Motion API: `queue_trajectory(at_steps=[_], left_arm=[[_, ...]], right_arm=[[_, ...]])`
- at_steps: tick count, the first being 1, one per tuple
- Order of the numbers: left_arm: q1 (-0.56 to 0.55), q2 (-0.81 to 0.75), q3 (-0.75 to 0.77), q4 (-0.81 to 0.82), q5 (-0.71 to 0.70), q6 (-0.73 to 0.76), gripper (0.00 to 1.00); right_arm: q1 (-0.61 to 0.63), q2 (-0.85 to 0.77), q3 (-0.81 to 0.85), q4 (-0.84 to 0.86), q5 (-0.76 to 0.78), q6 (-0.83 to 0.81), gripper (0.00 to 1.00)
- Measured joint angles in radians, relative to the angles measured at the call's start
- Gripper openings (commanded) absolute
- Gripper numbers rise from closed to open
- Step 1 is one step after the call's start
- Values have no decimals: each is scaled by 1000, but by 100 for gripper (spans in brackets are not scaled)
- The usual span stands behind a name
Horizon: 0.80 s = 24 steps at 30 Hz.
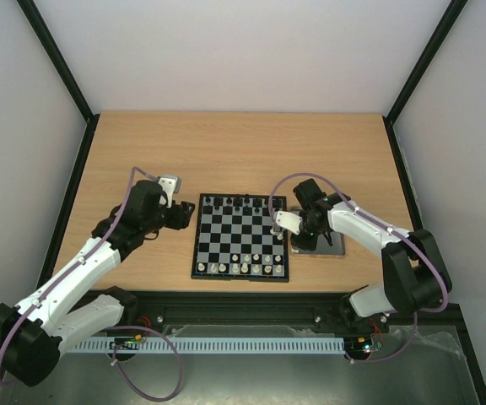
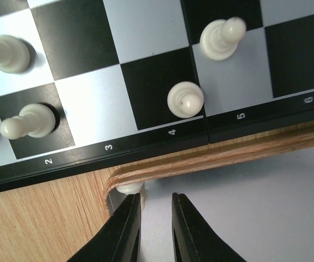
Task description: Set up the chess pieces on the board
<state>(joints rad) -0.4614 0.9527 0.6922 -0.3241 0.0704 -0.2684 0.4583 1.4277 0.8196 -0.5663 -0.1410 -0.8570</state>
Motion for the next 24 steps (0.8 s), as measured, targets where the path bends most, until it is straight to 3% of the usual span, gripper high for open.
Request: queue_trajectory(at_steps=[17,21,24], left_arm=[[0,8,0,2,0,0,67],[-5,8,0,3,0,0,67],[-5,8,0,3,0,1,67]], right_arm=[[0,73,-32,5,62,-45,19],[0,96,-32,11,67,-49,28],[0,97,-32,20,68,-59,28]])
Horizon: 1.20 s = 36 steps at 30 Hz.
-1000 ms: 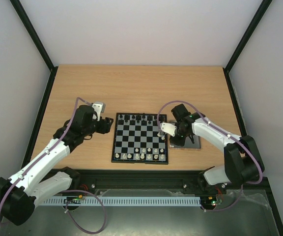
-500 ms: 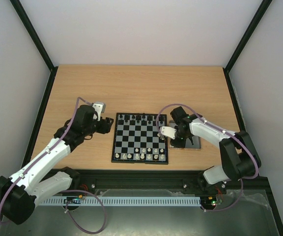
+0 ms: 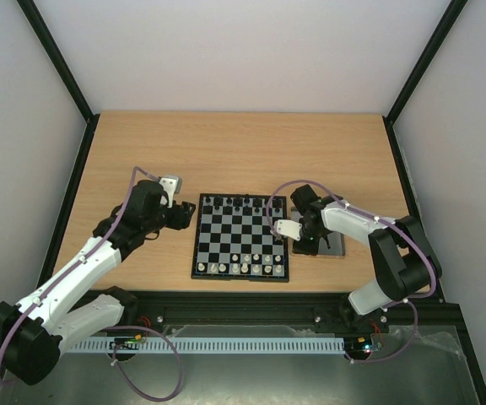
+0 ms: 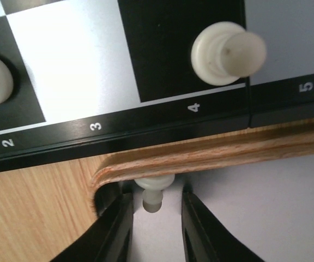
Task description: Set up the chess pieces on the board
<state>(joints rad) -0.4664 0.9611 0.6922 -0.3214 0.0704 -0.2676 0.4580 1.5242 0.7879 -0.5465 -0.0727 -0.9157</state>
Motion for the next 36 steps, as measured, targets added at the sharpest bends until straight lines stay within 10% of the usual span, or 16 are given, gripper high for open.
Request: queue_trajectory(at_steps=[36], left_arm=[[-13,-29,0,2,0,0,67]], right_arm=[[14,19,128,-169,124,28,6]])
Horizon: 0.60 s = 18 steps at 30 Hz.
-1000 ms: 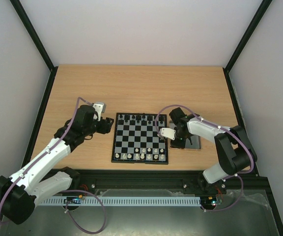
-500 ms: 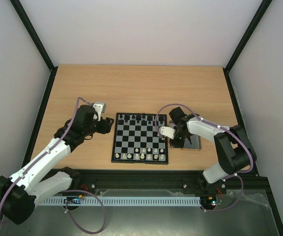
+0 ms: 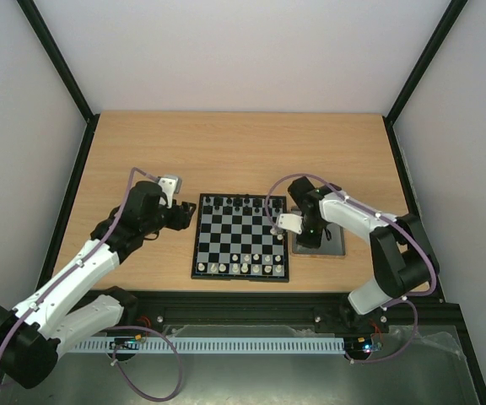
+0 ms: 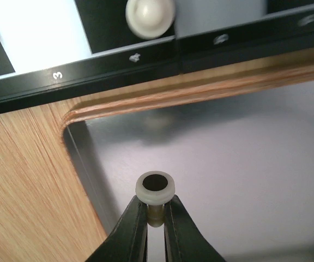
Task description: Set up the chess pieces on the board
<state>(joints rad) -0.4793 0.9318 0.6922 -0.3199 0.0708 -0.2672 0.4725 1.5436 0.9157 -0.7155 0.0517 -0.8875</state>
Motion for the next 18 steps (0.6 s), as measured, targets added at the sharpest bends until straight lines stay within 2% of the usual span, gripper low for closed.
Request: queue_trajectory(at_steps=[3,8,18], left_arm=[[0,-15,0,0,0,2,68],[0,-43,0,0,-1,3,68],[0,-78,0,-1,-21,3,68]], right_arm=[[56,-10,79,-65,92,3,6],[236,18,209,-181,255,40,6],[451,332,484,-416,457,225,7]])
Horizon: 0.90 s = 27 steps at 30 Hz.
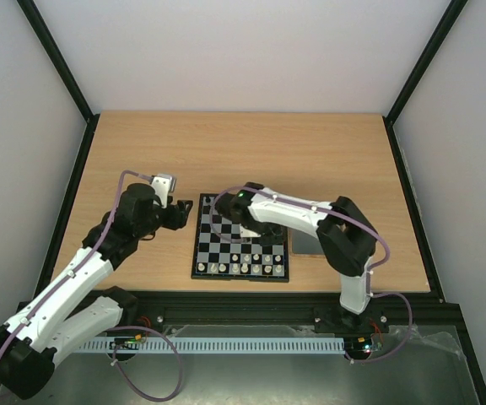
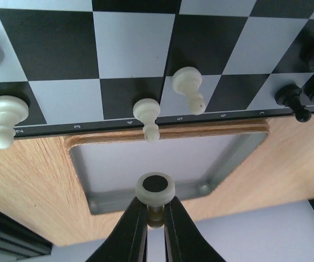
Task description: Set up the chess pieces on the board
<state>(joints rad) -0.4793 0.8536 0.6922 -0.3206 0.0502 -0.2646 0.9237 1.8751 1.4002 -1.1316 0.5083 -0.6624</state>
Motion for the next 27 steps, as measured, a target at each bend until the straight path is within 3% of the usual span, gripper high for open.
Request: queue_trajectory(at_steps=[14,23,27], left_arm=[[0,-16,0,-1,-7,0,68],[0,-25,0,-2,-10,-1,68],[0,-25,0,-3,-14,-1,68]], right_arm=[[121,218,161,-80,171,110,8],[124,270,231,-84,139,109,11],[124,270,231,-78,102,102,19]])
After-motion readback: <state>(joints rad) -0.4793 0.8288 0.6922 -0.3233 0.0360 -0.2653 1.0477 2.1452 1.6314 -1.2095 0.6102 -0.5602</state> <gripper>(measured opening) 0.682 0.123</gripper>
